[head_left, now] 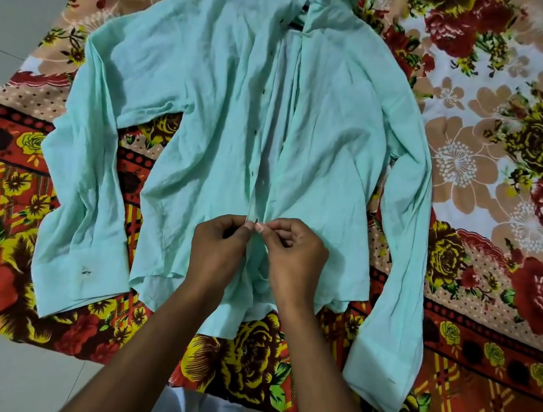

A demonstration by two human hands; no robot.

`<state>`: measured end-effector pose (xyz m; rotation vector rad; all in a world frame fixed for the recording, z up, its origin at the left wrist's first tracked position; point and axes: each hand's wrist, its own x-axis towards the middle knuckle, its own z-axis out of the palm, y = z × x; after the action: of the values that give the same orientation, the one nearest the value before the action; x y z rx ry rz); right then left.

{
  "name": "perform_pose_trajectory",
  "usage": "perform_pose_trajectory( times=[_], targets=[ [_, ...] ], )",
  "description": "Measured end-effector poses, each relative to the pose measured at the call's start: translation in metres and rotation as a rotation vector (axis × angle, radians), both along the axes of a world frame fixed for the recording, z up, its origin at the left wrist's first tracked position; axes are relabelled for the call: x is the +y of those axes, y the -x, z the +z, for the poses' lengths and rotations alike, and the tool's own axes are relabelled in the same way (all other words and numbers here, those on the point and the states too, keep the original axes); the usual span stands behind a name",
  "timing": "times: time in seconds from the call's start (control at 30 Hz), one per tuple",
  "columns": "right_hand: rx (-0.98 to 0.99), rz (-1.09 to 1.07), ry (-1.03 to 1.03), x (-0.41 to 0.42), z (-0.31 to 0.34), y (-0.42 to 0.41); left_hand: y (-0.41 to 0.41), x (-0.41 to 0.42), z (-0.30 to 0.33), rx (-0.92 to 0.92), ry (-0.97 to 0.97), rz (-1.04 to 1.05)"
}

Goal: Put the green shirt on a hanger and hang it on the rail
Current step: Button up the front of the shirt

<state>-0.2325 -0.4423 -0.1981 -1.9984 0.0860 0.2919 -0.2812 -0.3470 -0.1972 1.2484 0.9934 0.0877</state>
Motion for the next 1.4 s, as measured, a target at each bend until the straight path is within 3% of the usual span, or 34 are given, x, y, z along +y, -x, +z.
perform_pose_trajectory(
  times=[0.13,0.33,0.77,1.07,1.13,1.27,1.33,1.4],
  targets=[
    [0.095,0.018,-0.038,-0.002,-0.005,0.0,0.002,-0.001,0.002,-0.008,0.004,-0.011],
    [0.048,-0.015,-0.041,0.001,-0.004,0.001,0.003,-0.002,0.0,-0.013,-0.117,-0.082],
    [0.111,0.219,-0.072,-0.009,-0.004,-0.009,0.002,0.015,-0.003,-0.026,-0.072,-0.128],
    [0.075,0.174,0.055,-0.006,-0.013,-0.01,-0.002,0.017,-0.008,0.06,0.209,-0.023],
    [0.06,0.251,0.191,-0.007,-0.013,-0.013,-0.003,0.021,-0.013,0.136,0.05,-0.16],
    [-0.063,0.308,0.489,-0.005,-0.006,-0.029,-0.015,0.027,-0.011,0.202,-0.583,-0.406],
    [-0.14,0.279,0.442,0.001,-0.002,-0.04,-0.026,0.025,-0.002,0.099,-0.782,-0.384],
    [-0.185,0.225,0.34,0.009,-0.001,-0.05,-0.04,0.022,0.0,0.029,-0.85,-0.368]
  ],
)
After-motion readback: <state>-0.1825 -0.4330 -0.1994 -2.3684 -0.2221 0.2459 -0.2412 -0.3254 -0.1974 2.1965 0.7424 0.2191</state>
